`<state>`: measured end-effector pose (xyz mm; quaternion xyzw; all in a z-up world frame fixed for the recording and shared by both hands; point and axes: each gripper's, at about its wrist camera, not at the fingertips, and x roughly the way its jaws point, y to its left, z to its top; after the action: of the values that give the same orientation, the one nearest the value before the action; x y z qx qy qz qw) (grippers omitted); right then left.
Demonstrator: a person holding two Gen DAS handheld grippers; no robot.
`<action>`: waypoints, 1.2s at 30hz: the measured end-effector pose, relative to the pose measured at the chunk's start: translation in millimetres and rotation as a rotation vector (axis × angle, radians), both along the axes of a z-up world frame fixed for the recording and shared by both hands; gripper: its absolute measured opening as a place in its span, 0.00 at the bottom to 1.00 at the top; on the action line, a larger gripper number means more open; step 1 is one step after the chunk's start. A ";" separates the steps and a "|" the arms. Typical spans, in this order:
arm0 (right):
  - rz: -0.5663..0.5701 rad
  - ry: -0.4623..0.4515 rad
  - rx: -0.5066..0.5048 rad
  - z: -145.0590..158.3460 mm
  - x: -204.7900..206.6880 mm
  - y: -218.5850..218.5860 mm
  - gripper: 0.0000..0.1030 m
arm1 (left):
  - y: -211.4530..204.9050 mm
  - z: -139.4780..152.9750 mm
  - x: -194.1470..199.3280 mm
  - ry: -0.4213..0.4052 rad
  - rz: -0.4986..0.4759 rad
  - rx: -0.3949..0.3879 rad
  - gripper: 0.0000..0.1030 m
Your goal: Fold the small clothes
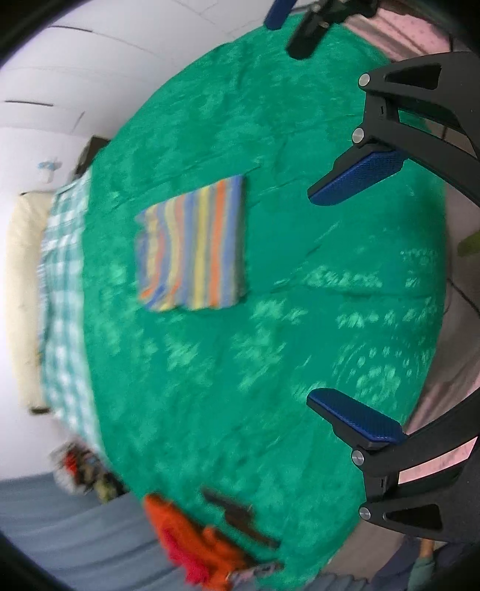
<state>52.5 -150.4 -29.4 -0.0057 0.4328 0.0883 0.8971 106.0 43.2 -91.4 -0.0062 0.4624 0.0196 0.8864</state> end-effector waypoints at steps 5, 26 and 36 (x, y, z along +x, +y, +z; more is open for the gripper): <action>0.013 0.038 0.052 -24.6 22.2 -8.2 0.94 | 25.5 -26.7 47.8 0.060 -0.041 -0.103 0.97; 0.077 0.252 0.513 -152.8 311.1 -6.8 0.83 | 42.9 -111.6 278.1 0.194 -0.130 -0.216 0.65; 0.130 0.098 0.089 -109.1 295.5 70.9 0.21 | -2.1 -42.7 232.3 0.040 -0.128 -0.046 0.12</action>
<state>348.0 -79.5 -138.5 0.0104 0.4703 0.1659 0.8667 338.2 41.1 -134.1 0.0032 0.4797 -0.0475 0.8761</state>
